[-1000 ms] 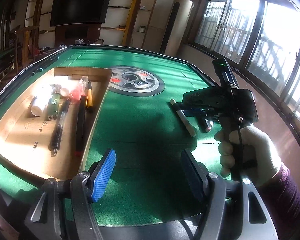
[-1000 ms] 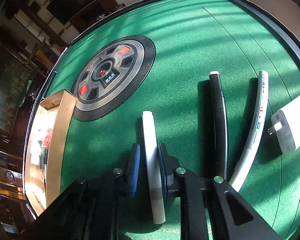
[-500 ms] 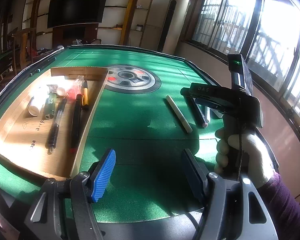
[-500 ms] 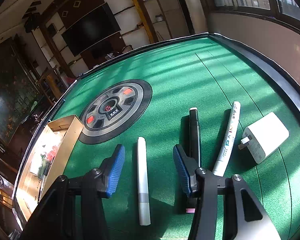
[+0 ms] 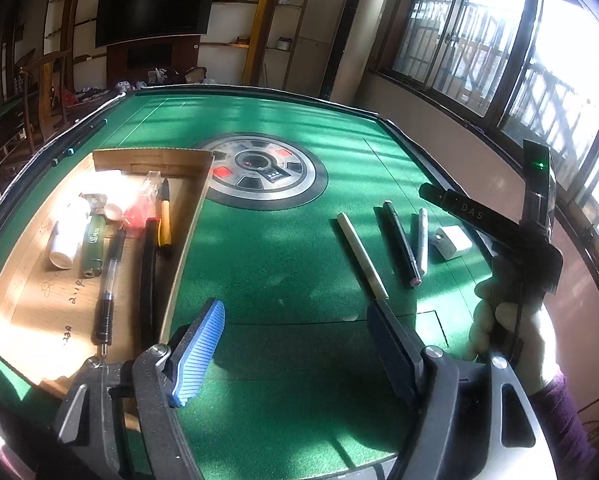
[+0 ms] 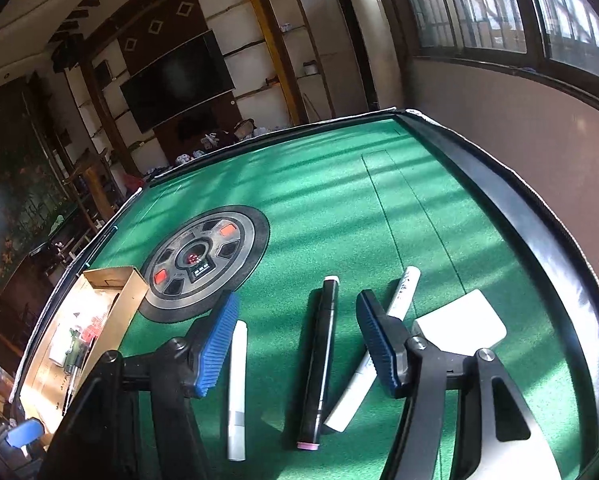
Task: Organize rigid objects
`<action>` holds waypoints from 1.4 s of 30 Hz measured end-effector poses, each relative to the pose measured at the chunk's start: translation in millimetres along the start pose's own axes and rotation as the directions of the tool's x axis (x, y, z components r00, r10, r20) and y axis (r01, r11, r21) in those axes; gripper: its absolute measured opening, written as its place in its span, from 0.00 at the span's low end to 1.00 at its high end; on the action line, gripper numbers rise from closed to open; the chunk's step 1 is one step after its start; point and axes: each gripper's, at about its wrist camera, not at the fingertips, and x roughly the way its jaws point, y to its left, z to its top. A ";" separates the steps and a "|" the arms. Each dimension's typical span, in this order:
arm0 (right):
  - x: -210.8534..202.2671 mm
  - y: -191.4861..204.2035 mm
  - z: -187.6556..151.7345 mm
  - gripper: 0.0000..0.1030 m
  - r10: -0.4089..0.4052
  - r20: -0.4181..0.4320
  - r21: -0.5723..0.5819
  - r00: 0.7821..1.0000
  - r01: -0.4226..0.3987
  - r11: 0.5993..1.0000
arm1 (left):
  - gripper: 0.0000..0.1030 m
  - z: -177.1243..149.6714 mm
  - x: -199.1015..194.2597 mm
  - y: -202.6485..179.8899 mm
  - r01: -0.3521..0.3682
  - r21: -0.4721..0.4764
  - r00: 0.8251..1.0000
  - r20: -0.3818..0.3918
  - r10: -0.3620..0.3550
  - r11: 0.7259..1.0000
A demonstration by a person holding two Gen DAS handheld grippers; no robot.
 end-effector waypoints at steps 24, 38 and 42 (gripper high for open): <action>8.7 -47.1 1.4 0.59 0.079 -0.031 0.208 0.996 -0.071 0.976 | 0.11 33.8 141.3 -60.8 0.040 0.172 0.987 -0.157 -0.013 0.984; 22.3 -10.3 -10.0 0.59 0.015 -0.092 0.007 0.996 -0.014 1.000 | 0.12 13.2 2.9 -14.9 0.196 0.082 0.979 0.030 -0.199 0.977; 29.3 -3.0 -14.3 0.59 0.014 -0.131 -0.025 0.991 -0.017 1.000 | 0.12 6.7 -16.7 -4.9 0.202 0.076 0.975 0.074 -0.208 0.976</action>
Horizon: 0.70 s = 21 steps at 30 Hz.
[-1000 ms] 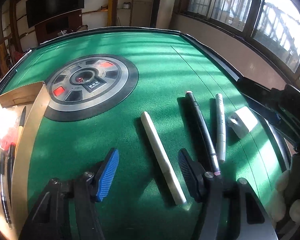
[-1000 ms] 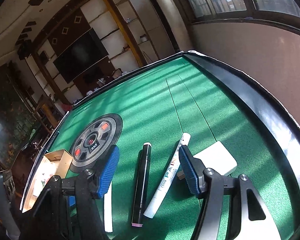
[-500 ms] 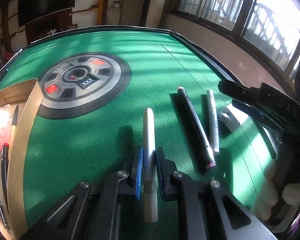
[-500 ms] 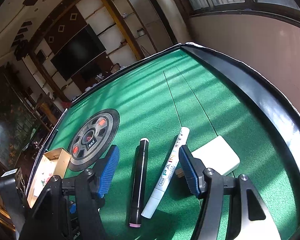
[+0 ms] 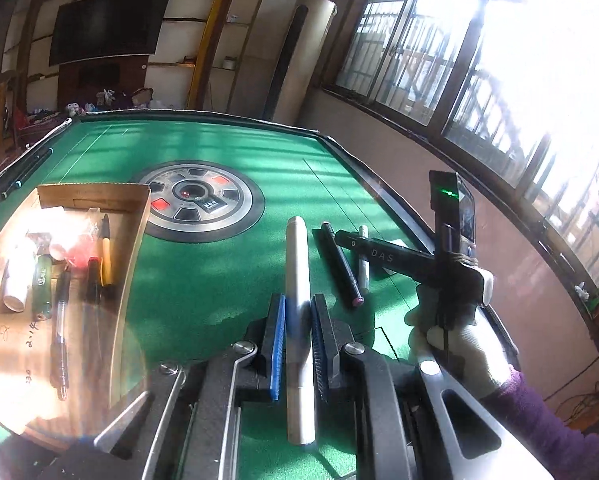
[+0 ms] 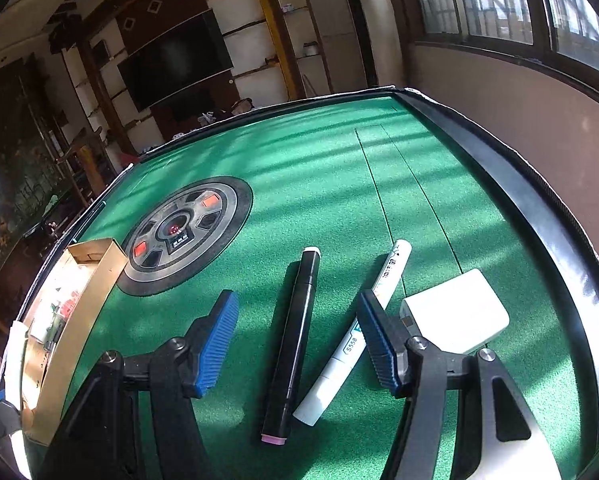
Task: Organize rigid objects
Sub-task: 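Grasp the white marker with the left gripper while the right gripper grasps the pink-ended black marker, then carry the white marker into the box and release it while the right gripper drops the black marker in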
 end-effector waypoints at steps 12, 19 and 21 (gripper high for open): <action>33.4 22.6 -8.1 0.48 -0.116 -0.149 -0.116 0.982 0.099 0.988 | 0.12 -12.0 -15.8 25.7 0.045 -0.098 0.999 0.001 -0.045 0.994; 39.5 37.1 -5.8 0.14 -0.165 -0.186 -0.161 0.969 0.135 0.978 | 0.12 -18.4 -16.8 23.5 0.064 -0.100 0.998 -0.006 -0.065 0.993; 39.0 33.5 -5.1 0.14 -0.133 -0.193 -0.127 0.972 0.110 0.986 | 0.12 -21.5 -17.6 21.1 0.066 -0.092 0.998 -0.007 -0.067 0.994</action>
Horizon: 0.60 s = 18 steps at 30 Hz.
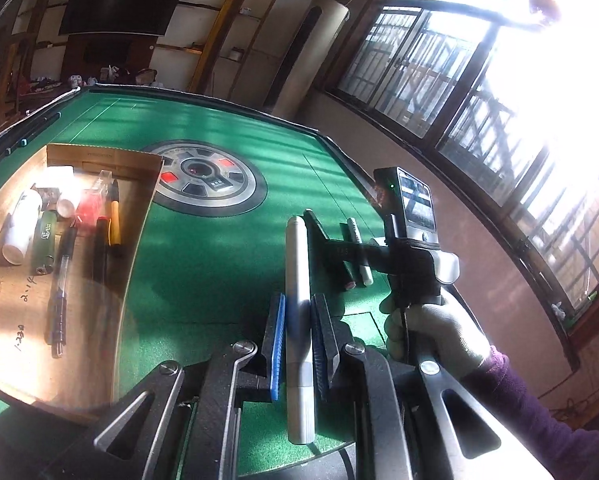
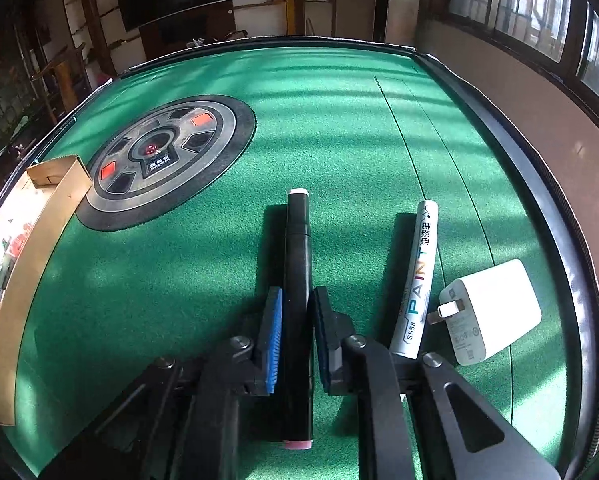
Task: Organize rigid objects
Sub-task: 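Carry the white marker into the box and release it while the right gripper drops the black marker in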
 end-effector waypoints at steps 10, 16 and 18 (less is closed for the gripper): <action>-37.8 4.2 -9.8 0.14 0.268 0.046 0.098 0.962 -0.271 0.957 | 0.12 -2.4 0.1 8.9 0.010 -0.019 1.000 0.002 -0.010 1.000; -46.5 21.1 -11.2 0.14 0.375 0.054 0.092 0.925 -0.379 0.921 | 0.12 -1.5 -7.7 12.1 0.011 -0.027 1.000 0.025 -0.010 1.000; -48.8 28.4 -12.9 0.14 0.389 0.052 0.084 0.920 -0.392 0.916 | 0.12 -1.7 -8.9 13.7 0.008 -0.030 1.000 0.027 -0.007 1.000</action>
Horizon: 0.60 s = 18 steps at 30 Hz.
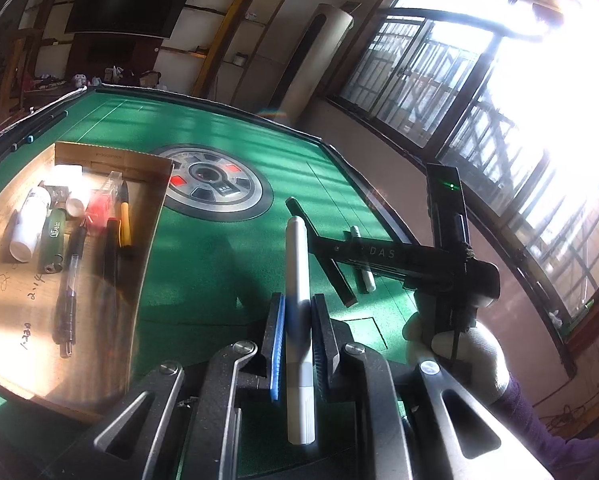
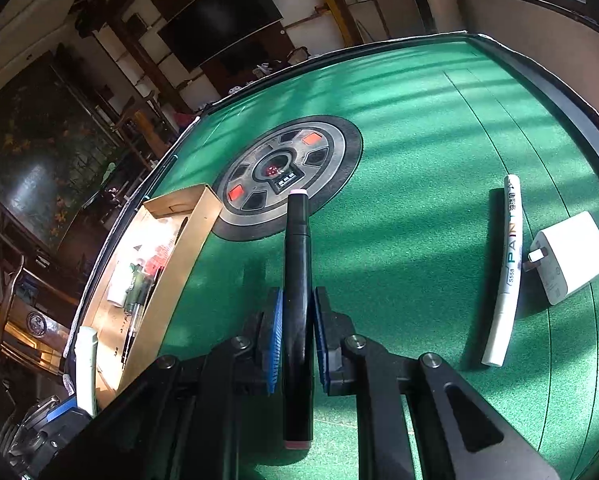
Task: Organize rigid objects
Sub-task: 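Carry the white marker into the box and release it while the right gripper drops the black marker in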
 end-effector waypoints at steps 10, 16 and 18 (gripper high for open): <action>5.6 49.2 -13.2 0.14 0.150 -0.055 -0.020 0.987 -0.151 0.988 | 0.12 14.2 -55.9 48.6 -0.036 -0.090 0.993 0.106 0.045 0.995; 27.0 100.9 -18.0 0.14 0.240 -0.134 -0.065 0.962 -0.250 0.966 | 0.12 17.5 -79.0 114.5 -0.200 -0.200 0.971 0.093 0.222 0.959; 39.4 117.6 -21.4 0.14 0.255 -0.172 -0.066 0.952 -0.269 0.961 | 0.12 18.9 -72.8 132.6 -0.267 -0.205 0.959 0.039 0.280 0.942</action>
